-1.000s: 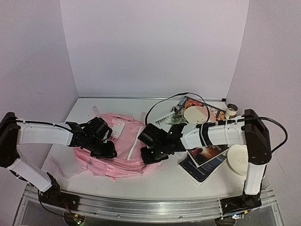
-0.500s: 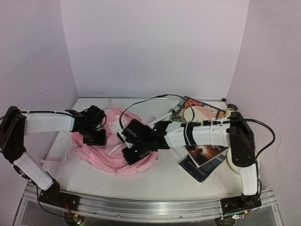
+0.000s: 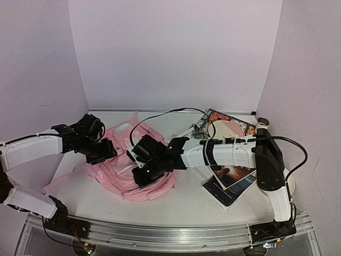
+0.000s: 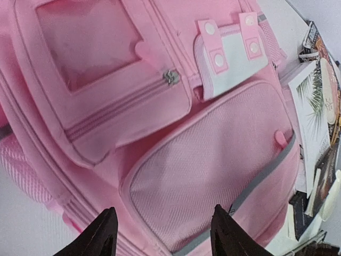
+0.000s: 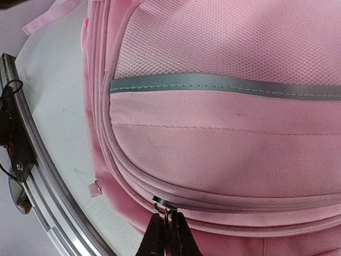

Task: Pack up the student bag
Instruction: Hold the upper front pocket of the student bag.

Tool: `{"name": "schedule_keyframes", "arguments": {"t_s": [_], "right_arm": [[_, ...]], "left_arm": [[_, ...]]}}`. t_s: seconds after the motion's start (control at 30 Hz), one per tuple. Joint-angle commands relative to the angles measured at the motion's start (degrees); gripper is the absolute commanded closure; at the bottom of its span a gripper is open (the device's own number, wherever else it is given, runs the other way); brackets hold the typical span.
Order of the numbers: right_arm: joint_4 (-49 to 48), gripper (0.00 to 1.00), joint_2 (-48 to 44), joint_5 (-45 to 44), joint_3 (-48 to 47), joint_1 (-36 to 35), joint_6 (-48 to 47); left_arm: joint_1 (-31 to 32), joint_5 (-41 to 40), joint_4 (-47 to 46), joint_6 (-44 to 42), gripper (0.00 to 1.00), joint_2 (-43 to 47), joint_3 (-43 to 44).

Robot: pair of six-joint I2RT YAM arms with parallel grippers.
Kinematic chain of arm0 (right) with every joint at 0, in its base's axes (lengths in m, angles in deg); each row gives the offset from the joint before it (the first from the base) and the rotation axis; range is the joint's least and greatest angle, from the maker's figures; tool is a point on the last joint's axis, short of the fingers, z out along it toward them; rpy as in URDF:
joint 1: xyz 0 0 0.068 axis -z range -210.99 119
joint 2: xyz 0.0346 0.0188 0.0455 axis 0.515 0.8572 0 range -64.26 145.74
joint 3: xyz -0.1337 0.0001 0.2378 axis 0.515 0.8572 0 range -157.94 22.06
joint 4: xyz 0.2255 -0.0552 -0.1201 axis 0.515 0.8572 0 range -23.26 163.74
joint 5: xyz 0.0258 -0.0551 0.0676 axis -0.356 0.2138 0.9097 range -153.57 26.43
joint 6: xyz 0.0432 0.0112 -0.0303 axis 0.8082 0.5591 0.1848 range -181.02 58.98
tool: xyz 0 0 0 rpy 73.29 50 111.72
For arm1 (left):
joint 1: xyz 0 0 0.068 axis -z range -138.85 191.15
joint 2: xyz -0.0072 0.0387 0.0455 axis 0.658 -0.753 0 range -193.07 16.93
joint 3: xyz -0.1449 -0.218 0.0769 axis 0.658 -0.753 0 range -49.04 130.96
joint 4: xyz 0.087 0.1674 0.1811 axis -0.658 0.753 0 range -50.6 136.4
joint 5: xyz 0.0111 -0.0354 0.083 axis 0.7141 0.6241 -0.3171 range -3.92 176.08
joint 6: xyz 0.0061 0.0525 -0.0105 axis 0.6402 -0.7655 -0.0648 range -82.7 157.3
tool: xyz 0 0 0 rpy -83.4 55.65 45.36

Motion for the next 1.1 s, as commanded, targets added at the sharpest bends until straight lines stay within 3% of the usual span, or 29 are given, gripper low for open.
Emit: {"name": "schedule_keyframes", "arguments": {"t_s": [0.0, 0.2, 0.43, 1.07], "right_arm": [[0.05, 1.0, 1.39, 1.05, -1.65, -0.56, 1.13], [-0.24, 1.0, 2.44, 1.67, -2.42, -0.56, 0.48], [-0.65, 1.0, 2.66, 2.14, -2.96, -0.61, -0.4], [-1.53, 1.0, 2.68, 2.71, -4.45, -0.56, -1.24]], "left_arm": [[0.4, 6.66, 0.17, 12.3, 0.39, 7.29, -4.89], [3.53, 7.77, -3.26, 18.89, 0.4, 9.27, -8.77], [8.34, 6.59, -10.59, 23.03, 0.48, 4.54, -11.11], [9.97, 4.87, -13.11, 28.15, 0.5, 4.26, -17.34]]}}
